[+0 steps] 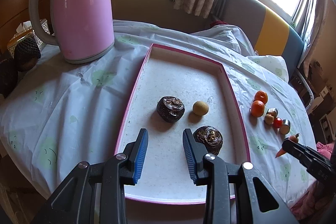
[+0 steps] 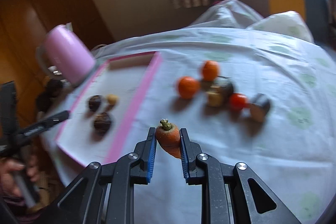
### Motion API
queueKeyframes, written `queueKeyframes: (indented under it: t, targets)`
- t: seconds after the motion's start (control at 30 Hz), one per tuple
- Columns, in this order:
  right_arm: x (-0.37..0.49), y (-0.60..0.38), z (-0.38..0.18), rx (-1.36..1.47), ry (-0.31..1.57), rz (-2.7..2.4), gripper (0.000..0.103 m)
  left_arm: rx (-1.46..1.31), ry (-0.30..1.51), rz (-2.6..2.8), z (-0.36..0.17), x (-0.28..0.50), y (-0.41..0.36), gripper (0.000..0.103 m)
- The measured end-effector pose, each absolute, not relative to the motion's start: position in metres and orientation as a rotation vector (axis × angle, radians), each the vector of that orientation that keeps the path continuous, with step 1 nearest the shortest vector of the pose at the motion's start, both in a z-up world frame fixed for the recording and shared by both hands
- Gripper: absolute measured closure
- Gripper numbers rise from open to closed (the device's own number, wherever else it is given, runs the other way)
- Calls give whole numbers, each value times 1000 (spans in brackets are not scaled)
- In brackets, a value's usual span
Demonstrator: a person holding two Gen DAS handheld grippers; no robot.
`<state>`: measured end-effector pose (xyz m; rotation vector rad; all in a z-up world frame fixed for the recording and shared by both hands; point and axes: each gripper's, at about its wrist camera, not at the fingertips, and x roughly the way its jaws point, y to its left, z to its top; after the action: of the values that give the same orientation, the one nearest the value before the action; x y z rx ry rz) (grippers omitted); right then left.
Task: Organize fruits
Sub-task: 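Grasp the orange carrot with the right gripper and drop it in the tray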
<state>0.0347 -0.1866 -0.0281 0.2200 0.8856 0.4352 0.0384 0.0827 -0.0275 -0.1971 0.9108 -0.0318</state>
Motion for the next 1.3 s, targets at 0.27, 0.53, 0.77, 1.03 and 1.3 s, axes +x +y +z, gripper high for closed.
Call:
queueKeyframes:
  t: [0.27,0.53,0.77,1.03,1.3]
  targets:
    - [47,-89,-26,152,956,649,82,-206,902,-9,-27,36,94,69]
    - [57,-62,-47,37,1028,617,80,-197,906,-15,-28,36,92,69]
    - [57,-75,-47,54,991,573,56,-178,908,-27,-27,35,85,69]
    - [50,-93,-38,91,929,524,56,-149,903,-51,-24,32,73,69]
    - [38,-121,-33,85,849,402,56,-114,905,-88,-21,30,57,69]
